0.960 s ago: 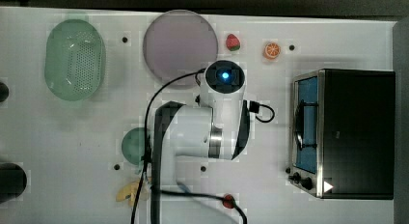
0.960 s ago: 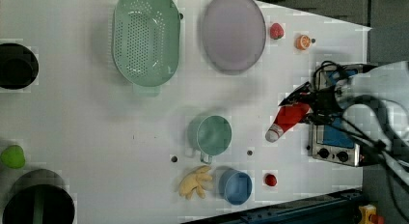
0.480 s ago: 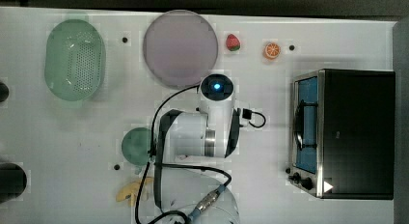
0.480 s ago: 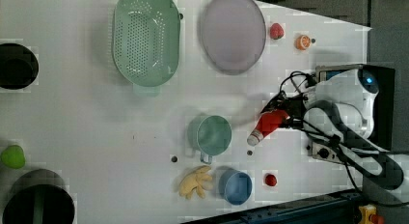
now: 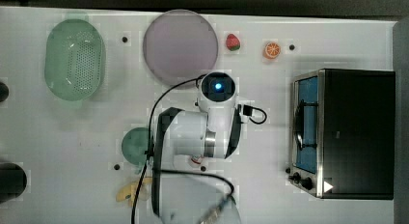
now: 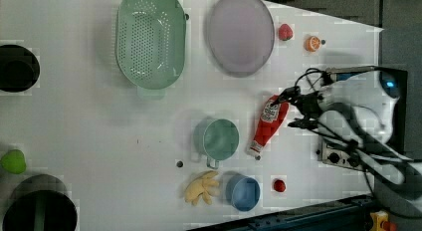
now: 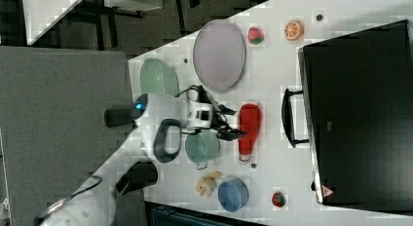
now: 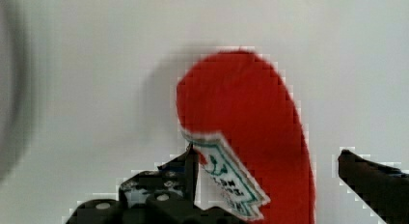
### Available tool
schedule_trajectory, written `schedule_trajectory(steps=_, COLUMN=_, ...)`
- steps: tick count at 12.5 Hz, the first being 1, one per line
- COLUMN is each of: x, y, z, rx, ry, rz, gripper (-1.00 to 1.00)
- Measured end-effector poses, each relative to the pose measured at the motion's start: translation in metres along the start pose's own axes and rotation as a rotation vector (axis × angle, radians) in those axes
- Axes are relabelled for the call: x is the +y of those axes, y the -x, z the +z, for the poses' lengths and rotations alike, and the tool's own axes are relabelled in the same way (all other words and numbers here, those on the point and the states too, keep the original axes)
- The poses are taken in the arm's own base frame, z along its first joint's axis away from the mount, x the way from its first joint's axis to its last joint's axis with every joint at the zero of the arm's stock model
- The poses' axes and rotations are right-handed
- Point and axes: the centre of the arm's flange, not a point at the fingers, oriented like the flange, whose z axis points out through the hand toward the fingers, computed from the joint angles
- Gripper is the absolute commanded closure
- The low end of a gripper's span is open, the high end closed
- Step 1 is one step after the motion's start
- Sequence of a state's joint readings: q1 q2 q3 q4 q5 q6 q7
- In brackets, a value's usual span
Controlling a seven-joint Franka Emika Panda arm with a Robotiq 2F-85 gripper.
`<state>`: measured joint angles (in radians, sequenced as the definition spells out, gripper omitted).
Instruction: Pick Ketchup from oven and place it on table.
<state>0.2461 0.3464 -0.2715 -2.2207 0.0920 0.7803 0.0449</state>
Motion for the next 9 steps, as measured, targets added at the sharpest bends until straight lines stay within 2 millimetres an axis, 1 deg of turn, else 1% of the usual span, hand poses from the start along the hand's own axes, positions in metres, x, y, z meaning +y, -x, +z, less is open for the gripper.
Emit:
schedule_trajectory(steps=1, x=-0.001, y=0.002, z=-0.035, rx=-0.006, ry=-0.032, rz=-0.001, gripper=-1.00)
schedule_trajectory(steps=2, x=0.000, y=0.005, z=-0.080, rx=-0.009, ry=-0.062, rz=-0.009, gripper=-1.00)
schedule_trajectory(steps=3, x=0.003, y=0.010, z=-0.132, rx=-0.007, ry=-0.091, rz=-0.026, gripper=-1.00)
schedule_trajectory(steps=4, x=0.008, y=0.014, z=-0.189, rx=0.014, ry=-0.138, rz=-0.039, gripper=-1.00)
schedule_trajectory(steps=5, x=0.017, y=0.019, z=-0.244, rx=0.033, ry=-0.189, rz=-0.045, gripper=-1.00)
schedule_trajectory(steps=6, x=0.030, y=0.026, z=-0.294, rx=0.064, ry=-0.239, rz=-0.055, gripper=-1.00)
schedule_trajectory(steps=7, x=0.041, y=0.033, z=-0.339, rx=0.112, ry=-0.283, rz=-0.069, gripper=-1.00)
schedule_trajectory(steps=8, x=0.053, y=0.039, z=-0.377, rx=0.170, ry=-0.316, rz=-0.083, gripper=-1.00)
schedule_trajectory(steps=9, x=0.066, y=0.049, z=-0.407, rx=0.193, ry=-0.323, rz=-0.094, gripper=-1.00)
